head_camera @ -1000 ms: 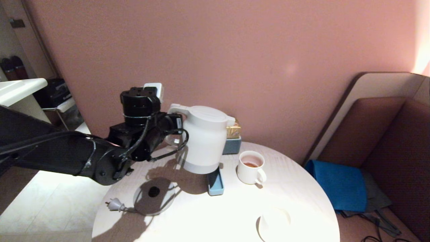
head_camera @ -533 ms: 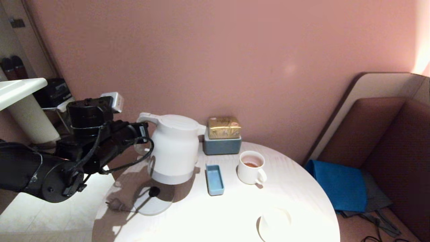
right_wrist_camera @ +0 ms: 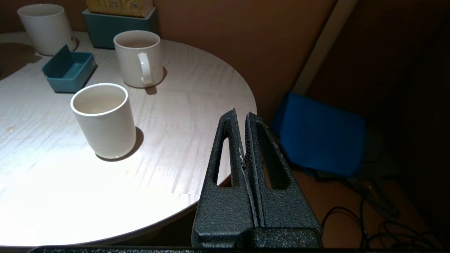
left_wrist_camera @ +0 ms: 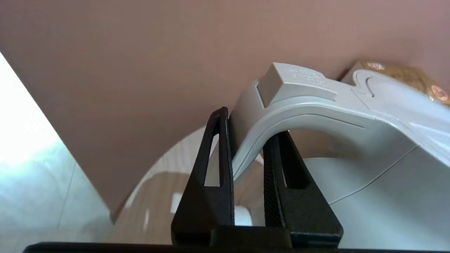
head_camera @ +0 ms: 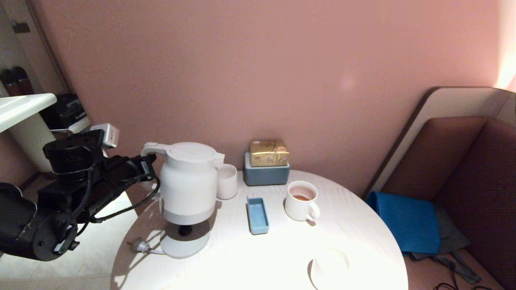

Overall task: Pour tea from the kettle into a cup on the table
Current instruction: Put down the kettle on the table

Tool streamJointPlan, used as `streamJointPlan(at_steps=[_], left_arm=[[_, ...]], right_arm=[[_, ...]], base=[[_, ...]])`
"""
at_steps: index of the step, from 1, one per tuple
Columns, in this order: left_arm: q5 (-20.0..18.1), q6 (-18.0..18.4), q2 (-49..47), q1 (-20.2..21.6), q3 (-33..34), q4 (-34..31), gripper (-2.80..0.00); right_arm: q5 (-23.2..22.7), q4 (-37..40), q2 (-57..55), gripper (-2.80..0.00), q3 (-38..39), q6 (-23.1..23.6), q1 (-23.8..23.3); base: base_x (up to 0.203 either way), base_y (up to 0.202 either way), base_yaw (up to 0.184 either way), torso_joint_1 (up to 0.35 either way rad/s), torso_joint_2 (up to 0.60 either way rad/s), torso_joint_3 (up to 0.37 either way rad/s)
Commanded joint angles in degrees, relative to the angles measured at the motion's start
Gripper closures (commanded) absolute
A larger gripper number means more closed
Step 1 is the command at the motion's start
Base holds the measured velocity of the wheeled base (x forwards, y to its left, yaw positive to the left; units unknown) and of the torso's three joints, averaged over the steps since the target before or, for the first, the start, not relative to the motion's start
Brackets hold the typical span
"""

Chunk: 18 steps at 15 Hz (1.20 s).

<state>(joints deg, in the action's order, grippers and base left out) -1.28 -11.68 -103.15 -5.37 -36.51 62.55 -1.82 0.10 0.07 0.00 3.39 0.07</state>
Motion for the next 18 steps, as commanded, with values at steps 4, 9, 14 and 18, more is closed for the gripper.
streamJointPlan(at_steps=[4, 9, 14, 18], left_arm=[[-0.78, -2.30, -6.57, 1.87, 5.48, 10.10, 0.00], [-0.67, -2.76, -15.42, 2.55, 11.27, 25.92, 0.00], [-0.61, -2.30, -19.82, 3.89, 13.42, 27.41, 0.00], [-0.65, -2.30, -19.07, 4.40, 14.40, 27.41, 0.00]], right_arm=[[-0.03, -0.01, -0.07, 0.00, 0.00, 0.04, 0.01], [-0.03, -0.01, -0.07, 0.00, 0.00, 0.04, 0.01], [-0.03, -0.01, -0.07, 0.00, 0.00, 0.04, 0.01], [-0.03, -0.01, -0.07, 0.00, 0.00, 0.04, 0.01]], base=[[0.000, 0.000, 0.000, 0.000, 0.00, 0.000], [0.000, 0.000, 0.000, 0.000, 0.00, 0.000], [0.000, 0.000, 0.000, 0.000, 0.00, 0.000], [0.000, 0.000, 0.000, 0.000, 0.00, 0.000]])
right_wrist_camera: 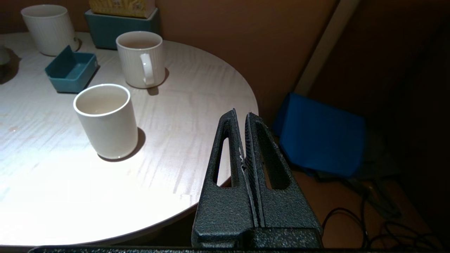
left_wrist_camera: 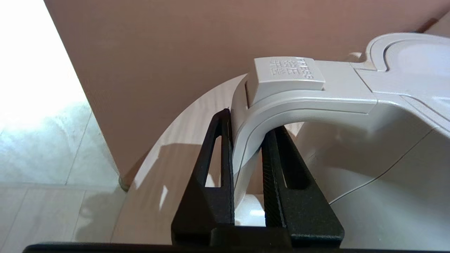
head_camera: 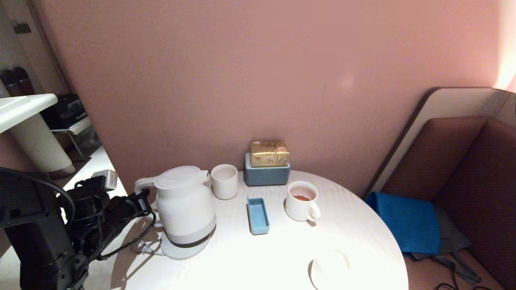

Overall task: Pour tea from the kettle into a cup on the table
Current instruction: Put down the kettle on the table

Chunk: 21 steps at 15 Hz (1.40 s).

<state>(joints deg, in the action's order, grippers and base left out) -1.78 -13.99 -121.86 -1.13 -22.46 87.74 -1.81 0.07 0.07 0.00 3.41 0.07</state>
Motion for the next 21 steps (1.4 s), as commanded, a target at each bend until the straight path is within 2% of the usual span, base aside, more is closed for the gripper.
streamJointPlan(at_steps=[1, 11, 21], left_arm=[[-0.15, 0.08, 0.06, 0.25, 0.55, 2.22, 0.00], [-0.68, 2.13, 5.23, 0.25, 0.93, 2.22, 0.00], [-0.59, 2.68, 3.58, 1.22, 3.92, 2.22, 0.00]], right_arm=[[-0.04, 0.01, -0.07, 0.00, 0.00, 0.01, 0.01], [-0.04, 0.01, -0.07, 0.00, 0.00, 0.01, 0.01], [-0.04, 0.01, -0.07, 0.00, 0.00, 0.01, 0.01]], base=[[0.000, 0.000, 0.000, 0.000, 0.00, 0.000], [0.000, 0.000, 0.000, 0.000, 0.00, 0.000], [0.000, 0.000, 0.000, 0.000, 0.00, 0.000]])
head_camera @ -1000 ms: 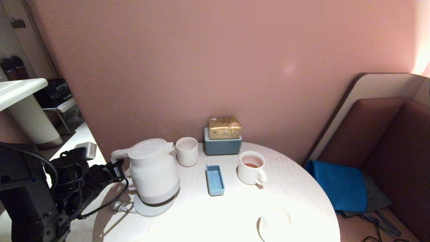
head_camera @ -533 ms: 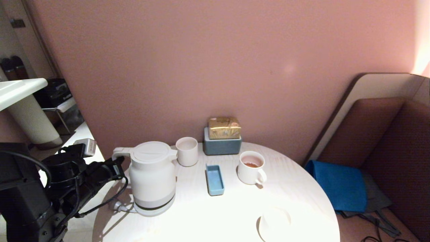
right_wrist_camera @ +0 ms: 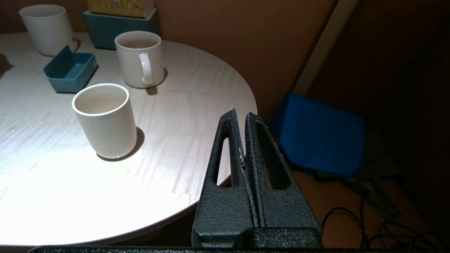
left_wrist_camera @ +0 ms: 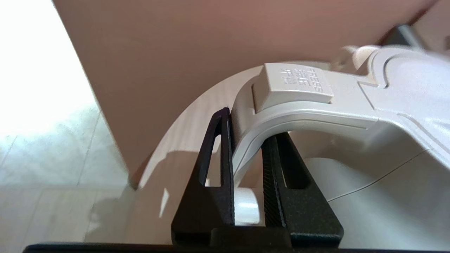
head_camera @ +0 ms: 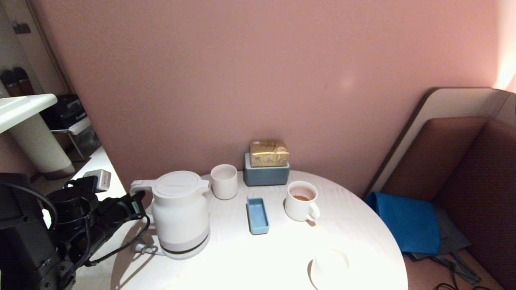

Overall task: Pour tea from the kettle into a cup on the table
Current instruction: Put down the kettle on the table

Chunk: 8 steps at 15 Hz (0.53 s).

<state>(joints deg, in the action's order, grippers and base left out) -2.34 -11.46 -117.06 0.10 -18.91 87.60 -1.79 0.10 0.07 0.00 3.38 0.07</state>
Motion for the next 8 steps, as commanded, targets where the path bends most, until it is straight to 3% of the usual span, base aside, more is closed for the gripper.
streamJointPlan(at_steps=[1, 8], left_arm=[[0.04, 0.43, -1.81, -0.01, 0.54, 2.35, 0.00], [0.25, 3.77, -2.56, -0.01, 1.17, 2.35, 0.00]], right_arm=[[-0.05, -0.01, -0.07, 0.00, 0.00, 0.04, 0.01], [-0.05, -0.01, -0.07, 0.00, 0.00, 0.04, 0.01]], base=[[0.000, 0.000, 0.000, 0.000, 0.00, 0.000], [0.000, 0.000, 0.000, 0.000, 0.00, 0.000]])
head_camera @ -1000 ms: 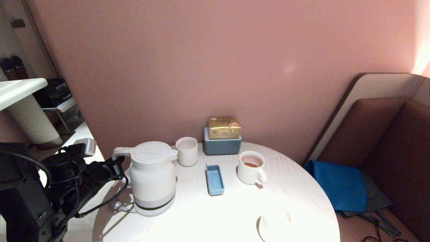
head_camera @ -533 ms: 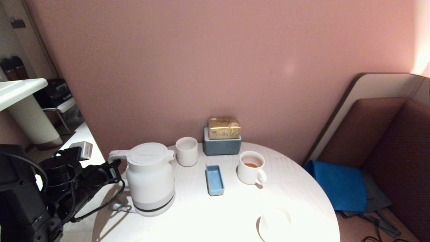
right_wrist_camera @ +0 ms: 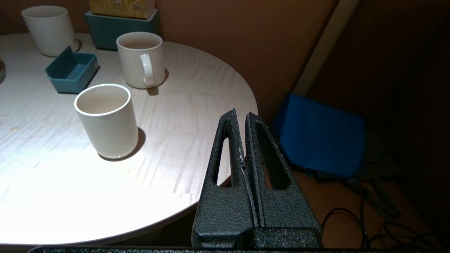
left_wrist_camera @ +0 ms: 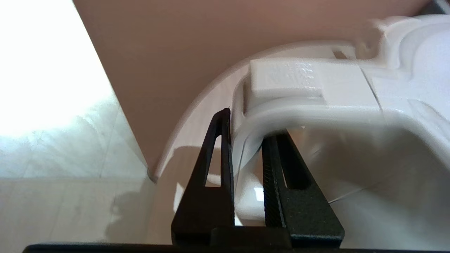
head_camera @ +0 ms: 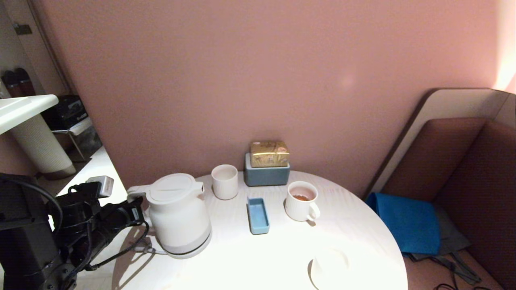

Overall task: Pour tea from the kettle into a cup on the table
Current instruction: Put down the kettle on the table

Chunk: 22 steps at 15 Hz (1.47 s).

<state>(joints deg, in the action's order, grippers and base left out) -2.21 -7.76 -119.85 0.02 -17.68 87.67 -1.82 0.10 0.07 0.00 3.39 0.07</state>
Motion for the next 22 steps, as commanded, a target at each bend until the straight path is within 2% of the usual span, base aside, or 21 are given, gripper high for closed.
streamJointPlan(at_steps=[1, 7, 14, 22], left_arm=[[0.05, 0.36, 1.38, 0.07, 0.00, 2.28, 0.00], [0.19, 6.26, 1.81, 0.07, 0.46, 2.28, 0.00], [2.06, 7.20, 1.46, 0.07, 0.19, 2.28, 0.00], [2.06, 6.80, 1.28, 0.07, 0.28, 2.28, 0.00]], right_arm=[[-0.03, -0.01, -0.07, 0.00, 0.00, 0.04, 0.01], [-0.03, -0.01, -0.07, 0.00, 0.00, 0.04, 0.01], [-0.03, -0.01, -0.07, 0.00, 0.00, 0.04, 0.01], [-0.03, -0.01, -0.07, 0.00, 0.00, 0.04, 0.01]], base=[[0.000, 0.000, 0.000, 0.000, 0.00, 0.000], [0.000, 0.000, 0.000, 0.000, 0.00, 0.000], [0.000, 0.000, 0.000, 0.000, 0.00, 0.000], [0.000, 0.000, 0.000, 0.000, 0.00, 0.000]])
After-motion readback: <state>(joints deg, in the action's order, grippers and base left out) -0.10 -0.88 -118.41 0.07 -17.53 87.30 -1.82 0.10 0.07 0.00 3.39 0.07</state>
